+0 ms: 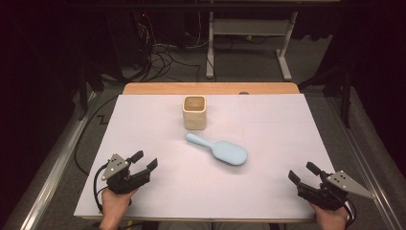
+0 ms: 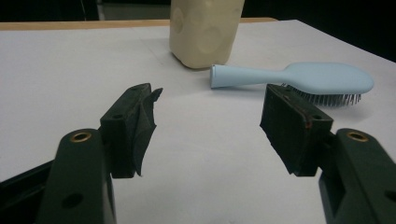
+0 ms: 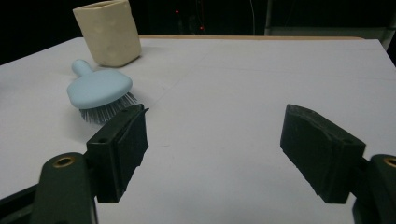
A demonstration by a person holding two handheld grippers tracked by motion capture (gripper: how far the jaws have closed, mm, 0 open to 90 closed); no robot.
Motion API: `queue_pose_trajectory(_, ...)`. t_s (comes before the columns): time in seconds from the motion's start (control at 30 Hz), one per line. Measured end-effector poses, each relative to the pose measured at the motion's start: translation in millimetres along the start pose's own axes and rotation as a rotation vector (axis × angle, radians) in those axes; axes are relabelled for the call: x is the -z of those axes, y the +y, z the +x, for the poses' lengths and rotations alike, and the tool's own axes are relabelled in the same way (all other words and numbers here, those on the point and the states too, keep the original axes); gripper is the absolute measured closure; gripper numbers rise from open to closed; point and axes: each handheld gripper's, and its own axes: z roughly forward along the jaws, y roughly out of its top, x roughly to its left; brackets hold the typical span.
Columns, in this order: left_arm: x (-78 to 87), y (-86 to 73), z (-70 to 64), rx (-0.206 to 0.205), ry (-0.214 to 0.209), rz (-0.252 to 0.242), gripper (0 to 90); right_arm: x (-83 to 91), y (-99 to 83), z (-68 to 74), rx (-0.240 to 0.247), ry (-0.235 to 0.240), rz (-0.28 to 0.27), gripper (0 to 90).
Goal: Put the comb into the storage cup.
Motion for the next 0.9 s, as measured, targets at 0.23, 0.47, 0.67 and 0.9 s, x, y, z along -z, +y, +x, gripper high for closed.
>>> queue_pose_trajectory(0.23, -5.2, 3.1, -2.5, -0.003, -0.010, -0.001, 35.9, -0.5, 0.0, -0.3, -0.003, 0.001, 0.002, 23.8)
queue_pose_trajectory(0.47, -8.5, 5.6, -4.9, -0.013, -0.016, 0.007, 36.2, -0.5, 0.0, -0.1, -0.001, 0.004, 0.000, 23.9)
queue_pose_trajectory(0.67, -13.5, 8.4, -7.2, -0.022, -0.023, 0.015, 36.5, -0.9, 0.1, -0.1, 0.001, 0.008, 0.002, 24.0)
queue_pose_trajectory(0.9, -19.5, 11.1, -9.7, -0.029, -0.032, 0.024, 36.9, -1.0, 0.1, 0.1, 0.000, 0.012, 0.003, 24.0)
